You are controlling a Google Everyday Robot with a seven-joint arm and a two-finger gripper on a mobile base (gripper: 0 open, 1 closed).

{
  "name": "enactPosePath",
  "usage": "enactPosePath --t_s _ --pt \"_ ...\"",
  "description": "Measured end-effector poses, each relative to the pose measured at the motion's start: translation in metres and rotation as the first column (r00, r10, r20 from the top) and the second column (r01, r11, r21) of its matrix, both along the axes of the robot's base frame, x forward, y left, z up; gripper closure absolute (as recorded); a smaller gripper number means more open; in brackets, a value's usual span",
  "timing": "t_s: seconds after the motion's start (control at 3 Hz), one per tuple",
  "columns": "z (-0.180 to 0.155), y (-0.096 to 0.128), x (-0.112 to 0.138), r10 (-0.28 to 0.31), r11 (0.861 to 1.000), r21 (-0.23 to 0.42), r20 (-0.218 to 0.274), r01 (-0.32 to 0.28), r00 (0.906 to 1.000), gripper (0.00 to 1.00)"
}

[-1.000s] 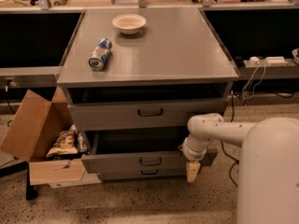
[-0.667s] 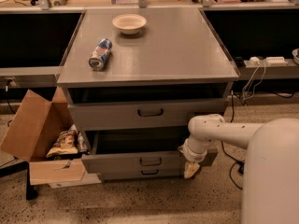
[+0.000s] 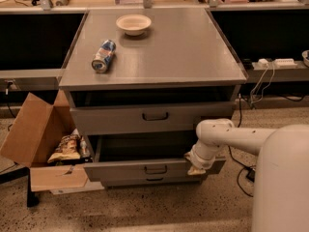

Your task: Open middle drawer

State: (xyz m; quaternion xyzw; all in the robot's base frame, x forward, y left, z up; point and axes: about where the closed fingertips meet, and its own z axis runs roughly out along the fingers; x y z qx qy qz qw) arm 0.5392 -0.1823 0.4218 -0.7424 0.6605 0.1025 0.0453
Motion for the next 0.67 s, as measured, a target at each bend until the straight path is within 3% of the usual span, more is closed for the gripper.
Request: enactPosePath --t_s 0.67 --pt "0.0027 -0.0018 -0.0133 -0.015 1.000 0.009 -0.034 0.015 0.9993 1.00"
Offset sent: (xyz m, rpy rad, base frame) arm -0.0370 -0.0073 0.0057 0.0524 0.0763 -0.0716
